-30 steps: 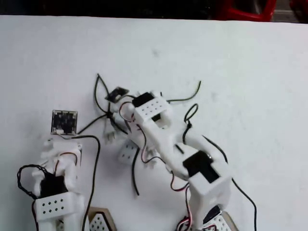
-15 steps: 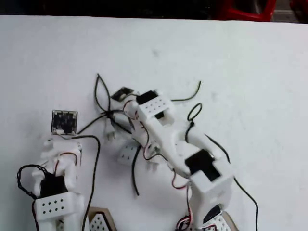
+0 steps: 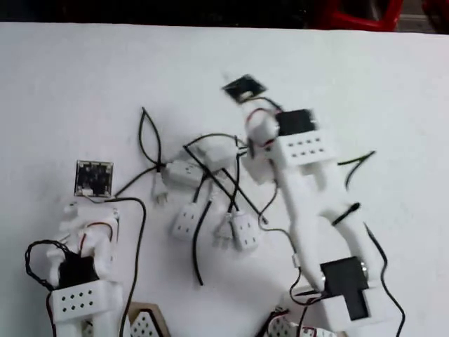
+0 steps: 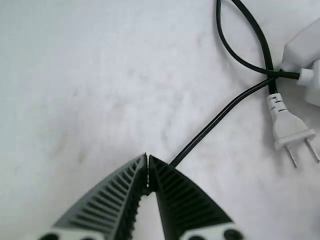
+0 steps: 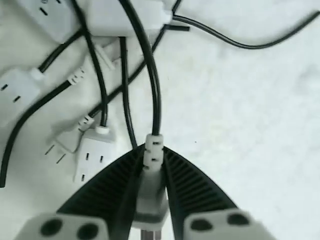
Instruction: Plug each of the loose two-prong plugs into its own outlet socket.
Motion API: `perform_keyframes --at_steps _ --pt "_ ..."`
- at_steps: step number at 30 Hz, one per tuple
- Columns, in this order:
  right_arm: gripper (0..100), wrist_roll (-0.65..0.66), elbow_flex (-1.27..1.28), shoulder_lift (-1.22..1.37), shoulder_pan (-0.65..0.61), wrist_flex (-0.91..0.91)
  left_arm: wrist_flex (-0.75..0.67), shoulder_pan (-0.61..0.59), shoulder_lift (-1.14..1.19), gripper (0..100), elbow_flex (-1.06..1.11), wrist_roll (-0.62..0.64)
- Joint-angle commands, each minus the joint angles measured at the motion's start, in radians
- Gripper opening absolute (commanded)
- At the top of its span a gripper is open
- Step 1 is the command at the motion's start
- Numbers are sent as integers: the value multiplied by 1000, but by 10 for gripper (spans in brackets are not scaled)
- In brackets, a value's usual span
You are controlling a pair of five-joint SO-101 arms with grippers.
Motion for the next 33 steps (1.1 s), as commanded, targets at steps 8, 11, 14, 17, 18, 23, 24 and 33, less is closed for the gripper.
perform_keyframes --at_steps 8,11,14,17,18,23,24,33 --pt "17 120 276 -47 211 -255 -21 -4 -10 27 -9 -9" --pt "17 152 388 -47 225 -375 -21 -4 -10 27 -9 -9" --pt "17 160 445 -38 217 -418 -21 -4 -10 27 -9 -9" --pt "18 160 440 31 197 -420 -21 -4 -10 27 -9 -9" --pt "18 160 431 64 188 -421 -21 -4 -10 27 -9 -9" --pt "67 152 319 232 173 -363 -21 -4 -10 27 -9 -9" --pt "84 152 287 257 173 -332 -21 -4 -10 27 -9 -9" --pt "89 158 129 298 174 -143 -21 -4 -10 27 -8 -9"
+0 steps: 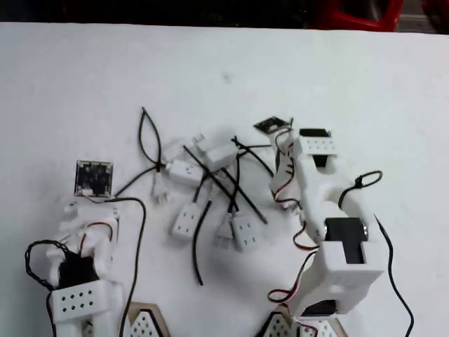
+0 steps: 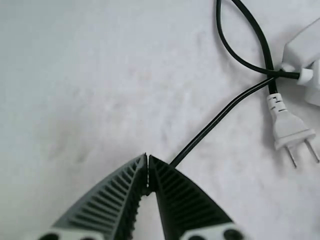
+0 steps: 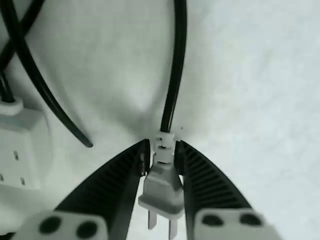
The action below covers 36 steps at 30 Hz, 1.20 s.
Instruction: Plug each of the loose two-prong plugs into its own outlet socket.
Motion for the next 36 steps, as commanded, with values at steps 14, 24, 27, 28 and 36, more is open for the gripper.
perform_keyframes --at_steps 14,24,27,28,36 --pt "95 -2 -63 1 -10 96 -21 -4 -10 27 -8 -9" --pt "94 -6 -61 2 -8 153 -21 -4 -10 27 -8 -9" --pt "91 -6 -63 24 -10 153 -21 -4 -10 27 -8 -9" --pt "91 -6 -63 36 -10 151 -21 -4 -10 27 -8 -9" --pt "67 -6 -120 116 -4 151 -21 -4 -10 27 -8 -9"
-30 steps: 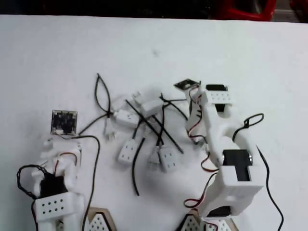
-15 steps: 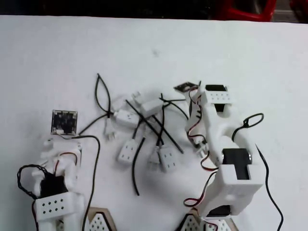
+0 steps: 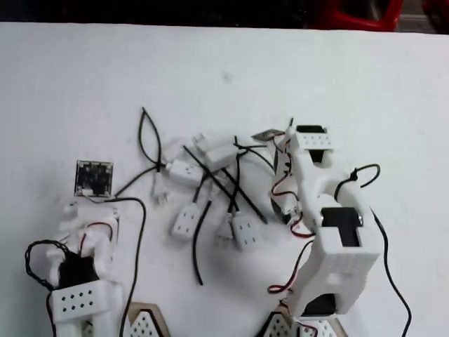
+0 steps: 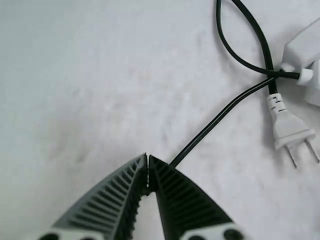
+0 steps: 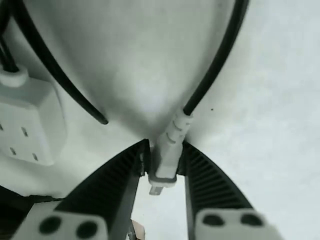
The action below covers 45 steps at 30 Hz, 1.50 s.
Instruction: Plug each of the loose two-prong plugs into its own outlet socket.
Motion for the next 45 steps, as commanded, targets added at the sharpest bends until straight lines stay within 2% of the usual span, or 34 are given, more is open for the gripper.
perform_keyframes --at_steps 1,7,24,28,33,45 --pt "61 -8 -54 -7 1 5 -21 -4 -10 27 -8 -9" --pt "111 -61 -123 -8 -7 70 -21 -4 -10 27 -8 -9" --pt "78 -61 -146 74 -18 68 -21 -4 -10 27 -8 -9" --pt "39 -64 -172 59 -10 74 -21 -4 -10 27 -8 -11" --pt "88 -63 -176 33 -18 113 -21 -4 -10 27 -8 -11" --pt "74 -64 -180 68 -18 94 -21 -4 -10 27 -8 -11"
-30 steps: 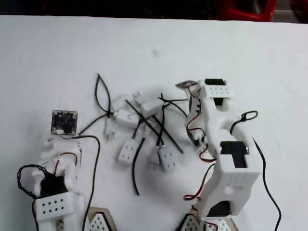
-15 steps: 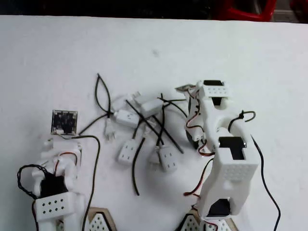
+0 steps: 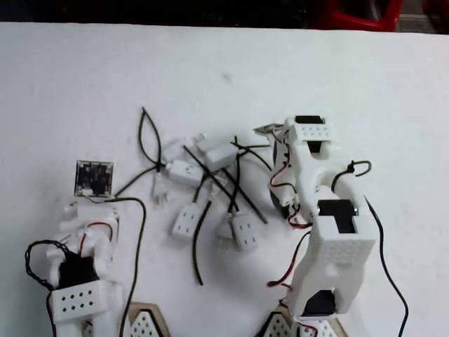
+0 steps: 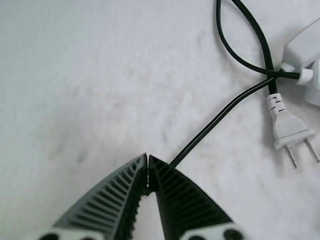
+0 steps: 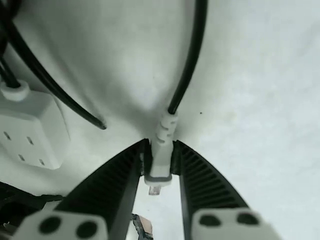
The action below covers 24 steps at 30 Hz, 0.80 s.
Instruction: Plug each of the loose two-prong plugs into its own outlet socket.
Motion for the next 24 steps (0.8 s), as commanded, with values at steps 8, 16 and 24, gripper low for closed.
perform_keyframes --at_steps 8,16,24 --pt "18 46 -32 -82 -10 2 -21 -4 -10 27 -8 -11" --pt "19 48 117 -509 -48 36 -21 -4 -10 26 -14 -3" --pt "19 -28 396 -1020 -154 -74 -175 -2 -10 26 -18 32"
